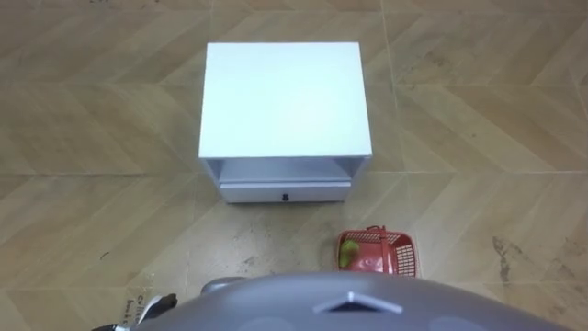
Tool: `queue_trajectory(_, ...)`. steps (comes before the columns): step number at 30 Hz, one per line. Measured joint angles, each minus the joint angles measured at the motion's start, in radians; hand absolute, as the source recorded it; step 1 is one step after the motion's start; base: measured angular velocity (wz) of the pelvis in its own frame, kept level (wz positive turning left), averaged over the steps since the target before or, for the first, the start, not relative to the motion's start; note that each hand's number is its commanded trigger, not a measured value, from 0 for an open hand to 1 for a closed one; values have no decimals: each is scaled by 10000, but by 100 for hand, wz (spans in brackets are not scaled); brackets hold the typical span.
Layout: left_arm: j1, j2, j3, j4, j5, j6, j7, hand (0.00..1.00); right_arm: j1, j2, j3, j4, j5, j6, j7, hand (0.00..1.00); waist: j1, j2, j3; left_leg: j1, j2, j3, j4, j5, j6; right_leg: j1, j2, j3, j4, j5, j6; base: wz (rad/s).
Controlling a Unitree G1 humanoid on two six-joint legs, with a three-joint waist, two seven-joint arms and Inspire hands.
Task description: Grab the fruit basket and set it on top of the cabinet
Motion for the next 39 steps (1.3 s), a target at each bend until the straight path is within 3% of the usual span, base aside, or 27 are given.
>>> queue_trajectory(8, 19, -12, 29, -42, -2, 0, 242, 0, 12, 0, -17, 44, 338, 16, -18, 0, 43, -66, 17, -17, -1, 20, -1, 0, 0, -27, -8, -15, -24, -1, 1, 0)
queue_trajectory(20, 98, -4, 201, -168, -1, 7, 355, 0, 18, -5, -309, 1, 493, 11, -337, 0, 138, -56, -35, -40, -19, -30, 30, 0, 0, -33, -43, -60, 7, -1, 2, 1)
queue_trajectory(27, 88, 59, 259, -282, -8, -152, 356, 0, 14, -35, -845, -96, 513, -14, -782, 0, 30, -47, -46, -376, -274, -202, 253, -8, 30, -393, -384, -295, 548, -154, 134, 9)
queue_trajectory(32, -62, 73, 413, 0, -34, -99, 268, 0, -26, -157, -997, -111, 540, 0, -870, 0, -105, -18, -60, -1043, -585, -89, 1068, -182, 440, -1005, -703, -4, 1148, -130, 323, -8)
queue_trajectory(34, -113, 87, 737, 66, -52, -268, 229, 0, -304, -271, -1042, -209, 504, 42, -888, 0, -136, 157, -72, -1544, -618, 400, 957, -135, 742, -1466, -728, 286, 948, 306, 527, -30)
queue_trajectory(35, -133, 117, 820, 57, -55, -337, 239, 0, -352, -260, -1069, -294, 478, 73, -903, 0, -182, 319, -130, -1767, -512, 590, 1002, -106, 841, -1622, -788, 192, 1166, 276, 467, 15)
queue_trajectory(36, -217, 175, 973, -3, 2, -401, 262, 0, -313, -200, -1219, -415, 485, 119, -939, 0, -387, 182, 13, -2030, -594, 1034, 1210, -85, 1010, -1912, -1184, -484, 2943, -315, 281, 60)
queue_trajectory(37, -221, 296, 946, -36, 8, -421, 274, 0, -121, -193, -1339, -414, 632, 183, -978, 0, -378, 20, 33, -2106, -819, 1351, 1191, -52, 1157, -1943, -1623, -786, 4766, -708, 249, 61)
queue_trajectory(38, -193, 342, 945, -38, -3, -419, 281, 0, -79, -204, -1408, -414, 726, 203, -1015, 0, -286, -157, 36, -2117, -984, 1458, 1134, -20, 1230, -1933, -1782, -767, 5650, -752, 222, 12)
queue_trajectory(39, -132, 377, 927, -133, -13, -367, 261, 0, -129, -288, -1396, -451, 804, 176, -1149, 0, -10, -321, -23, -2259, -1132, 1893, 1132, -50, 1331, -1903, -1971, -663, 6881, -732, 209, -61)
